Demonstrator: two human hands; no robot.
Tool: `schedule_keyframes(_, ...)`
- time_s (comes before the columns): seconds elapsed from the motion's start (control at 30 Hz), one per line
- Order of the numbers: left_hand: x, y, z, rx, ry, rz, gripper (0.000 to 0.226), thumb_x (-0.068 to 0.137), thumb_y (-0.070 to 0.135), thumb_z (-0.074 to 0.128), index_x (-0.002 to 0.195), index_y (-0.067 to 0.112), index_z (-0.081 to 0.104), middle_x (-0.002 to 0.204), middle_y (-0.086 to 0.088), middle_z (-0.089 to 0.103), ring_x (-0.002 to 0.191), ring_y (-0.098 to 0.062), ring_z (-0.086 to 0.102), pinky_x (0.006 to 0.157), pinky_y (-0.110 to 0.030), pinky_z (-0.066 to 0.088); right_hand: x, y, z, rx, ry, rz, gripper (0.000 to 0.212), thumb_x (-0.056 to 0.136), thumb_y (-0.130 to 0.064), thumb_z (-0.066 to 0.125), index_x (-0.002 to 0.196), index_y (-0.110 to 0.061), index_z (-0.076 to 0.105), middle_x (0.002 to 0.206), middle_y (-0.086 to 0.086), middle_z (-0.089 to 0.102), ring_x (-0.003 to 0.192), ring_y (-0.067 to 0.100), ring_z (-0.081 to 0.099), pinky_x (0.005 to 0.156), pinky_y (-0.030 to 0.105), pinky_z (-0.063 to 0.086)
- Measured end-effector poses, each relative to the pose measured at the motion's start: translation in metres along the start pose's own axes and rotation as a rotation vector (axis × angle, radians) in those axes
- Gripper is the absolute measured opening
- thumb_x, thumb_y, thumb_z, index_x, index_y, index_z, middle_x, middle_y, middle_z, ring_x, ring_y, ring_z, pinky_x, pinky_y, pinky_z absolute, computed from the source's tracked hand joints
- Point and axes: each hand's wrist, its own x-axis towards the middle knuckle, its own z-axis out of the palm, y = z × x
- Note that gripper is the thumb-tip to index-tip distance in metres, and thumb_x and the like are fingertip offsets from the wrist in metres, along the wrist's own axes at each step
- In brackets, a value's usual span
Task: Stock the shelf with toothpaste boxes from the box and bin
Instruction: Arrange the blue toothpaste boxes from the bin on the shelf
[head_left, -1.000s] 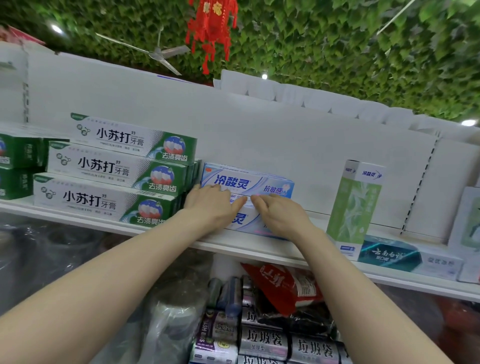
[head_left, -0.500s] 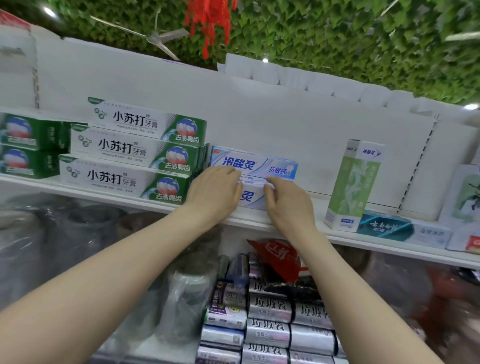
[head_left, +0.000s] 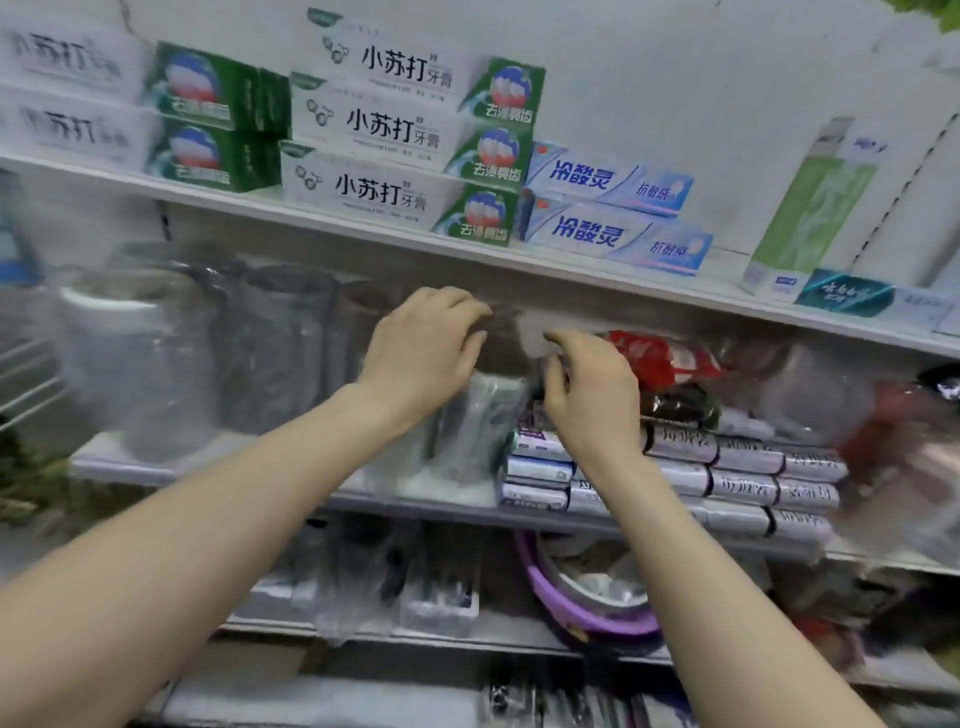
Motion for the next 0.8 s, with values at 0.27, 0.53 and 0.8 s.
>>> schedule_keyframes(0.27, -0.129, -0.065, 0.012, -0.038, -0.153, -0.124, 0.026, 0.088, 0.024, 0.06, 0.112, 0.017, 0.068, 0.108, -0.004, 0.067, 0.098, -0.031, 0.059, 0.076, -0.038, 0.049, -0.124, -0.054, 0.06, 0.036, -0.258, 0.022, 0.028, 0.084, -0.006, 0.056, 0.108, -0.008, 0.07, 0.098, 0.009, 0.072, 0.091, 0.03, 0.063, 0.081, 0.036, 0.044)
schedule_keyframes(0.53, -0.251, -0.114, 0.057, -0.033, -0.392, -0.312, 0.032, 0.09, 0.027, 0.058, 0.12, 0.017, 0.065, 0.115, -0.005, 0.065, 0.105, -0.029, 0.058, 0.081, -0.038, 0.049, -0.242, -0.09, 0.141, 0.182, -0.504, 0.086, 0.038, 0.083, -0.004, 0.053, 0.118, -0.009, 0.066, 0.107, 0.007, 0.071, 0.096, 0.027, 0.061, 0.085, 0.037, 0.046)
schedule_keyframes(0.8, -0.371, -0.128, 0.133, -0.07, -0.56, -0.482, 0.038, 0.084, 0.017, 0.064, 0.122, 0.017, 0.062, 0.113, -0.004, 0.063, 0.101, -0.029, 0.059, 0.08, -0.034, 0.044, -0.36, -0.092, 0.21, 0.259, -0.735, 0.195, 0.047, 0.079, 0.005, 0.06, 0.123, -0.009, 0.064, 0.106, 0.009, 0.07, 0.094, 0.03, 0.06, 0.084, 0.038, 0.046)
